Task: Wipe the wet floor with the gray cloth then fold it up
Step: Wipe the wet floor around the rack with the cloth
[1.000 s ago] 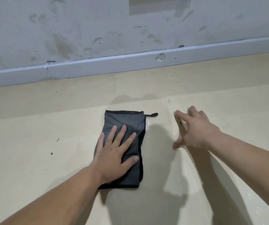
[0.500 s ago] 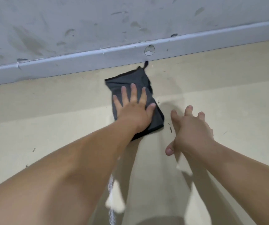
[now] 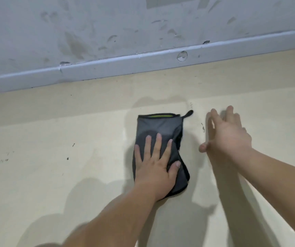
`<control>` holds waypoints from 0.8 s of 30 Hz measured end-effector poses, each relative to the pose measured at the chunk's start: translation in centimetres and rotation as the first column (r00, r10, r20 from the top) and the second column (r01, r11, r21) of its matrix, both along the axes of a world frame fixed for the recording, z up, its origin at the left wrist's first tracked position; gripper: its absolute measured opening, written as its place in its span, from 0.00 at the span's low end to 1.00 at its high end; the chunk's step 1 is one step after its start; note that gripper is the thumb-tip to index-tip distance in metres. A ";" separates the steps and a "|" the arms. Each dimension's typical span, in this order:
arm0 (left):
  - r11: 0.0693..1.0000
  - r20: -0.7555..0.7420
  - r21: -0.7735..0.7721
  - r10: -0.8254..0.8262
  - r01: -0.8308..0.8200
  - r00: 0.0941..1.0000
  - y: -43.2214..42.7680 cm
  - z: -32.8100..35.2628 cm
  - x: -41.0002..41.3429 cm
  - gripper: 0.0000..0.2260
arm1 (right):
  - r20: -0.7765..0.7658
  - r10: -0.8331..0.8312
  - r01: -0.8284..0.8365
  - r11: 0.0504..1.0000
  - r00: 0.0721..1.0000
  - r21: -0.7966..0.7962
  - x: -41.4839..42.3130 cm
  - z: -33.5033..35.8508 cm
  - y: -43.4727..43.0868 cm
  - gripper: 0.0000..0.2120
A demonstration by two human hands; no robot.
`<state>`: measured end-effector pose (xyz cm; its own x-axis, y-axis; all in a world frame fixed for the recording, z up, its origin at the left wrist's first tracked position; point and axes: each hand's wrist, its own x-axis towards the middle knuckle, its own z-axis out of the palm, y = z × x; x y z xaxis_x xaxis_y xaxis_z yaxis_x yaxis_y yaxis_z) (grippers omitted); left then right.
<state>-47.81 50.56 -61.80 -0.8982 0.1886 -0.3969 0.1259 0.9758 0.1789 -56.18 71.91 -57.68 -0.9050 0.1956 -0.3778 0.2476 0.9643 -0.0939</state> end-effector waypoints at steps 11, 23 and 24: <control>0.823 0.014 0.475 0.347 -0.311 0.938 -10.3 4.0 4.0 0.17 | -0.190 0.476 -0.512 0.779 0.859 -0.363 13.3 -0.3 -15.8 0.30; 0.997 0.066 0.029 0.071 -0.073 0.995 -11.1 4.7 2.5 0.24 | 0.195 0.136 -0.136 0.991 0.971 -0.014 3.5 -2.7 -5.8 0.51; 0.999 0.077 -0.009 0.035 -0.034 0.996 -10.4 4.6 1.9 0.25 | 0.204 0.079 -0.081 0.997 0.976 0.001 3.3 -2.8 -4.8 0.51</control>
<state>-45.92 40.17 -57.23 -0.8706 0.1549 -0.4670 0.0784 0.9807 0.1791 -52.88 67.14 -60.48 -0.8223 0.1299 -0.5540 0.1826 0.9823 -0.0407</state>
